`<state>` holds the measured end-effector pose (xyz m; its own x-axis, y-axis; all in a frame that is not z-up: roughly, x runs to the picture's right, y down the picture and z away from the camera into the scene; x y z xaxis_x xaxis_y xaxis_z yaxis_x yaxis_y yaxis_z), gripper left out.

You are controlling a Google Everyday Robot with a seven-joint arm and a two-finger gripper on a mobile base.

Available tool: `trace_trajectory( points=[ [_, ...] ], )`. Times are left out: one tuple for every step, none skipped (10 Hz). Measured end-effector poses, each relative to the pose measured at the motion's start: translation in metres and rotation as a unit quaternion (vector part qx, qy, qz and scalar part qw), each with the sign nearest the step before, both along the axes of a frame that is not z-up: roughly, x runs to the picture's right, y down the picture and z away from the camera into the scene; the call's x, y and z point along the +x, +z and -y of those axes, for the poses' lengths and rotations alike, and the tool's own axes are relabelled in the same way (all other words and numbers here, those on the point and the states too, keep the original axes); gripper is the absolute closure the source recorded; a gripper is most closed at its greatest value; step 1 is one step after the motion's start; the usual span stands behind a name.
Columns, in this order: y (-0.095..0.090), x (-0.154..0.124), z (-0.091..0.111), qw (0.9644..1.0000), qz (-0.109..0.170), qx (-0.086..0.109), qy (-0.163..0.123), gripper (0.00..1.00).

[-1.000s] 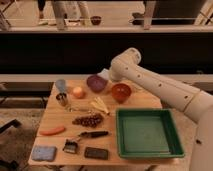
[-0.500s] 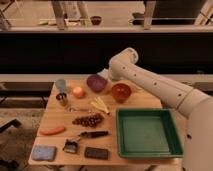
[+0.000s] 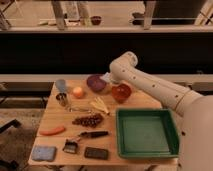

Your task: Wipe red bowl with towel

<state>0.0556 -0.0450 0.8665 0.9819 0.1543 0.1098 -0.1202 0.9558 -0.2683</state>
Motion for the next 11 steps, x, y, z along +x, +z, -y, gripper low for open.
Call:
trace_trajectory(
  points=[
    [0.004, 0.002, -0.002, 1.0, 0.0, -0.002, -0.002, 1.0],
    [0.008, 0.009, -0.003, 1.0, -0.005, -0.004, -0.001, 1.0],
    [0.01, 0.017, -0.003, 0.9999, -0.011, -0.004, 0.0, 1.0],
    [0.014, 0.027, -0.003, 0.9998, -0.02, -0.006, 0.002, 1.0],
    [0.017, 0.038, -0.003, 0.9995, -0.029, -0.007, 0.009, 1.0],
    [0.019, 0.052, -0.002, 0.999, -0.039, -0.009, 0.021, 1.0],
    [0.022, 0.064, -0.002, 0.9983, -0.049, -0.012, 0.029, 1.0],
    [0.026, 0.066, -0.004, 0.9977, -0.054, -0.021, 0.035, 1.0],
    [0.03, 0.064, -0.005, 0.9973, -0.057, -0.027, 0.037, 1.0],
    [0.034, 0.064, -0.007, 0.9968, -0.061, -0.034, 0.038, 1.0],
    [0.039, 0.065, -0.01, 0.9961, -0.066, -0.043, 0.039, 1.0]
  ],
)
